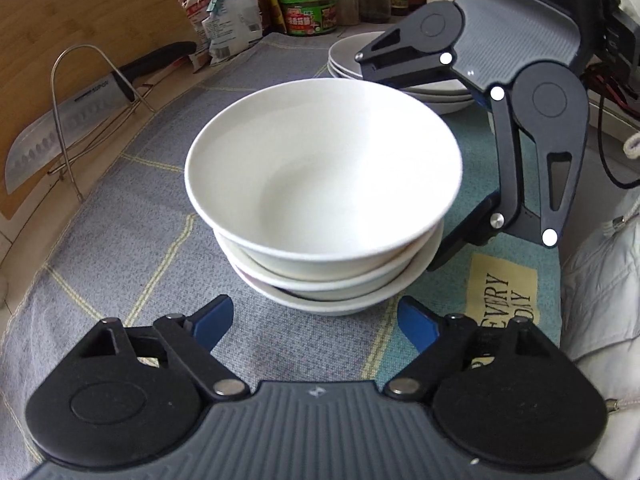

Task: Organize plates and bowls
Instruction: 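Lift and carry the bowl stack with the right gripper over the plate stack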

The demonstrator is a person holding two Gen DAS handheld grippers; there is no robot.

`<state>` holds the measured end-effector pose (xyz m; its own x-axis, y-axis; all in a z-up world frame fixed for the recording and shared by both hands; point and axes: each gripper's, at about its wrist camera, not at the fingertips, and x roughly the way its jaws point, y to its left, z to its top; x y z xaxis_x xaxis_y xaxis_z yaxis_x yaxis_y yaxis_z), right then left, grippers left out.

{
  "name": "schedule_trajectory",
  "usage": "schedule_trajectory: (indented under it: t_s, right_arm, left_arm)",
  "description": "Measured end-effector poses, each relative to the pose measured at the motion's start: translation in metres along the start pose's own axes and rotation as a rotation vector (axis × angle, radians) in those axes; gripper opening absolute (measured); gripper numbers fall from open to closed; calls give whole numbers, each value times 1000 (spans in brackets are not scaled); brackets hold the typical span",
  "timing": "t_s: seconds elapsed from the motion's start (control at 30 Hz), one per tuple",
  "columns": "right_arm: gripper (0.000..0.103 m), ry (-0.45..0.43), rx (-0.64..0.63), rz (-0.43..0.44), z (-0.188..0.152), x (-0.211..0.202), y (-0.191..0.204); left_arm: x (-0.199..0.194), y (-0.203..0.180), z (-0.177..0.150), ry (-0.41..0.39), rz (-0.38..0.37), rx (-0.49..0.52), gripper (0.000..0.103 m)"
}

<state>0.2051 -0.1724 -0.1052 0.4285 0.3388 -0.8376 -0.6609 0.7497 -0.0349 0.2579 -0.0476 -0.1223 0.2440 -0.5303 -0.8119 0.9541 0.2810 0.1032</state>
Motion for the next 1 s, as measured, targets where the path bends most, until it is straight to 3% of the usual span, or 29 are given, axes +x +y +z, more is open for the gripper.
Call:
schedule_trajectory:
  t_s: [0.07, 0.43, 0.7, 1.0]
  right_arm:
    - [94, -6, -30, 15, 1, -2, 1]
    - [89, -7, -127, 70, 9, -2, 1]
    - [88, 6, -149, 67, 6, -5, 7]
    - [88, 4, -139, 131, 9, -5, -6]
  left_arm:
    - [0, 0, 2, -9, -8, 18, 84]
    - [0, -6, 4, -22, -27, 160, 80]
    - [1, 3, 5, -30, -70, 198, 74]
    - [5, 6, 11, 5, -103, 212, 74]
